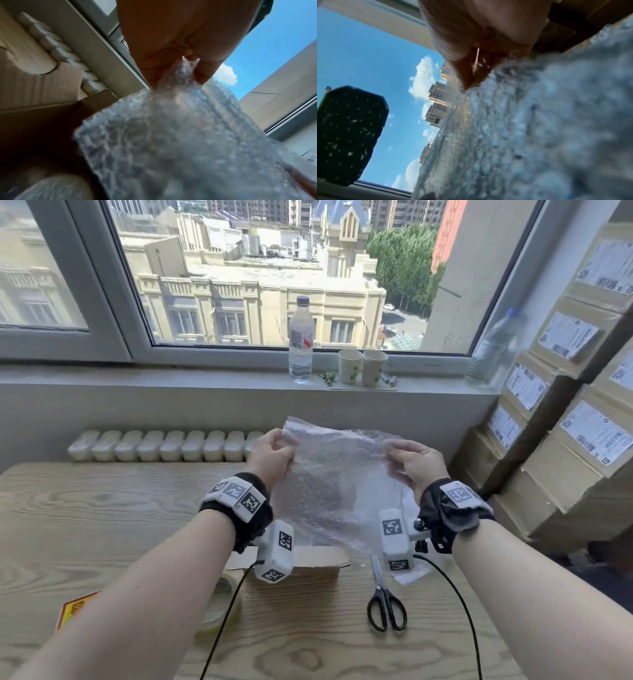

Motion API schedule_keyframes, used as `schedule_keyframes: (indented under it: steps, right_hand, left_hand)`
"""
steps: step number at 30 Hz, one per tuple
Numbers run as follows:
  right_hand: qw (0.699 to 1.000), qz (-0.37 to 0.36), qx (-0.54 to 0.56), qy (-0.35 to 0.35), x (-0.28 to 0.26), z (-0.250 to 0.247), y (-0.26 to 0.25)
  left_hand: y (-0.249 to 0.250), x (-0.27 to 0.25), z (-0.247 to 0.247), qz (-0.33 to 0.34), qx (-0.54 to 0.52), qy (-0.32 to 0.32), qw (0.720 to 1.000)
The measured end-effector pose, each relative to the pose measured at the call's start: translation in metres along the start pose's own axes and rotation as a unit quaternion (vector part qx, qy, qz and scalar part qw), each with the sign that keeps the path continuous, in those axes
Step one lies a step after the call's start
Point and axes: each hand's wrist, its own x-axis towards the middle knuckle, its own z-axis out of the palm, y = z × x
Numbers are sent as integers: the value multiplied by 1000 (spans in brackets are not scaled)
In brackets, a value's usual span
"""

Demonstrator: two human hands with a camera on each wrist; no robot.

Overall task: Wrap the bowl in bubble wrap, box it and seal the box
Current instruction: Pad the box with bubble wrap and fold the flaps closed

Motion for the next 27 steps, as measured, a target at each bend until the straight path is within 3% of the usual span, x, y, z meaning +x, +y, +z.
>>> schedule_keyframes:
  steps: [6,9,13,16,18,20,22,23,25,27]
  right_hand:
    - [1000,-2,-16,-23,-3,24,4]
    - [999,-4,-29,-41,-4,34,6]
    - [998,-29,-57,-18,-1,44,10]
    - [980,-78,-181,31,2,49,14]
    - [935,-134,-322,70,-3,51,16]
    - [889,-205,-406,50,-14,60,17]
    - [856,-219,-465,-60,-24,73,25]
    - [830,-193,-505,-136,-28,80,31]
    - [733,-137,-617,-252,-31,92,48]
    - [635,-123,-707,-286,-27,97,63]
  left_hand:
    - [-17,5,-25,-2,7,-9,1000]
    - [-24,13,-37,4,-15,38,999]
    - [-33,17,-45,27,78,122,989]
    - [-45,19,-52,-28,102,129,986]
    - [-55,19,-56,-67,118,115,984]
    - [-62,17,-56,-85,139,103,981]
    - [-67,16,-53,-100,184,93,974]
    - [-69,16,-52,-105,206,90,969]
    - [-70,16,-50,-110,234,96,961]
    - [-71,17,-51,-118,239,105,958]
